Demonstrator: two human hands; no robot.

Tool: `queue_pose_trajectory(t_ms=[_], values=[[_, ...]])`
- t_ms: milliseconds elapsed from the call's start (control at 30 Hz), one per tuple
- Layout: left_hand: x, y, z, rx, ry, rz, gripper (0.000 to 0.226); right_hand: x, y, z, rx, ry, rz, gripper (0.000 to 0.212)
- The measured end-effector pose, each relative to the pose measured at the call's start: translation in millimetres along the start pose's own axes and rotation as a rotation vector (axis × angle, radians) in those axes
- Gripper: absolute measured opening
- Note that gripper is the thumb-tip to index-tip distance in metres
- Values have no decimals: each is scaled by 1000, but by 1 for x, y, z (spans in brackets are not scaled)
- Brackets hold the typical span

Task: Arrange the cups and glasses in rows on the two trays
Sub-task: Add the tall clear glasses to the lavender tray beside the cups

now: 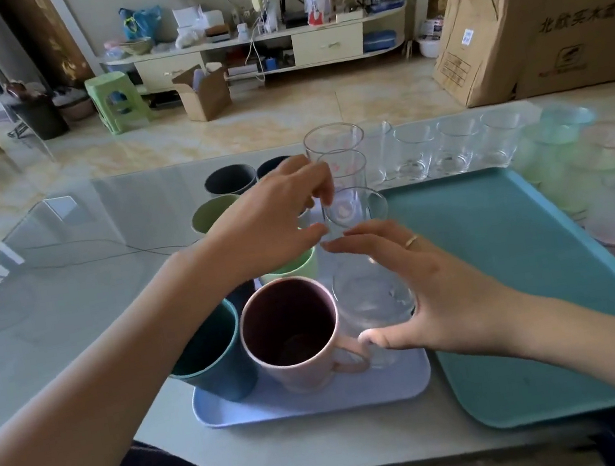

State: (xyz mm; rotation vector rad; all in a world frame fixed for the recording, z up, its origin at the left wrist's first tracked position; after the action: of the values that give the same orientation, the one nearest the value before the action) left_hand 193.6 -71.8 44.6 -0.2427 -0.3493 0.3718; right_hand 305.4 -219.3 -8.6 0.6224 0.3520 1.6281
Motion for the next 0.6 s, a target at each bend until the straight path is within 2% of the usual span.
queue_pose_trajectory(t_ms=[100,267,400,600], values=[[-1,1,12,-20,-15,47,21,-5,-1,1,23,33,16,90],[-15,12,9,-8,247,147,13,-12,-7,12,95,88,-96,98],[-19,9,-3,-4,405,149,19,-15,-15,21,130,136,-227,92],[-17,6,-19,44,433,118,15,-13,-14,12,207,111,-256,78]])
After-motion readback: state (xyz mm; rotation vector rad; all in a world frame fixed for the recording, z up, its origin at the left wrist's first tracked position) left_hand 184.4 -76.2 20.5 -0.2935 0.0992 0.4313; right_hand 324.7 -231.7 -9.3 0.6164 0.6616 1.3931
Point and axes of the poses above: each hand's wrist, its own x-axis towards the middle knuckle, its own z-axis out of the back of the hand, y = z × x, the point moved 2 cm from there along x, towards the middle knuckle, and after that the axes turned 2 degrees about z, right-handed, at the moved point
